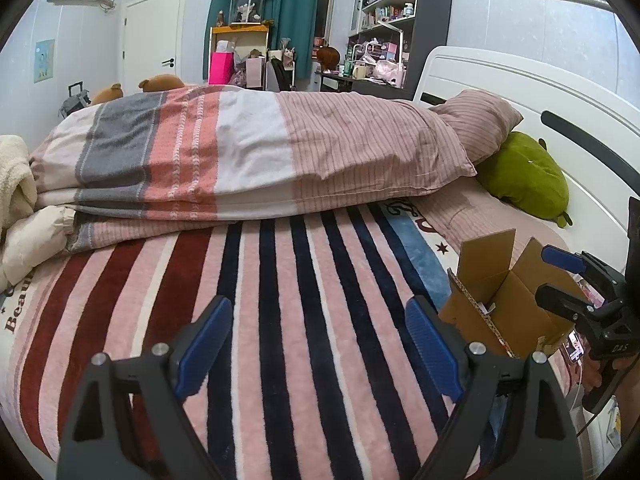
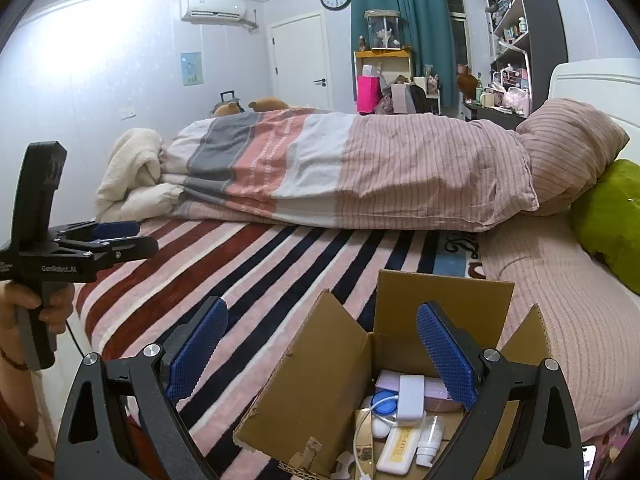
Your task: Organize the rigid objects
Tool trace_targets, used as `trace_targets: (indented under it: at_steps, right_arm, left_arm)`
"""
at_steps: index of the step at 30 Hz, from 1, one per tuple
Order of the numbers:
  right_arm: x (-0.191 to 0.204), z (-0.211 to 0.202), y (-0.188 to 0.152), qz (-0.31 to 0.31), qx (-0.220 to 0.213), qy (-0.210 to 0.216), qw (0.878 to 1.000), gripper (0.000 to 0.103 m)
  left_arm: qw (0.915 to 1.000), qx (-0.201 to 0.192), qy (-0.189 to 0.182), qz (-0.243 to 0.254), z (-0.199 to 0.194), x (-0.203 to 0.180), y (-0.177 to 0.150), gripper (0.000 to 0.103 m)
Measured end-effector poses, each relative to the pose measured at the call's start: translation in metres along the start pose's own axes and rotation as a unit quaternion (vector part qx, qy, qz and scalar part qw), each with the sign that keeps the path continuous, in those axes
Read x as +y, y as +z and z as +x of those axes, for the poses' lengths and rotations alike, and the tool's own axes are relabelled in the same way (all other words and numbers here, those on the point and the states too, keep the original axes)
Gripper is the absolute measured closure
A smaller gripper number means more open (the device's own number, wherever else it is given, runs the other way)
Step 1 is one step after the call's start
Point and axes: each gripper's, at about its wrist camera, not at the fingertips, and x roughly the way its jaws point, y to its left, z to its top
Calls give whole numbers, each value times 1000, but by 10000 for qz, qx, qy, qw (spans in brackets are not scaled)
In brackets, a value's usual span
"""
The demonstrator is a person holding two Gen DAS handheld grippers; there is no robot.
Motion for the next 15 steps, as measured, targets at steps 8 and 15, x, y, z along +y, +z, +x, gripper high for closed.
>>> trace_targets:
  at_steps: [8,15]
  right_arm:
    - [0,0,0,3,-12,17,10000,8]
    - [-1,0,1,0,-19,26,10000,8]
  left_arm:
    - [10000,-11,21,19,1,0,0,16]
    - [10000,-8,16,29,1,1,1,16]
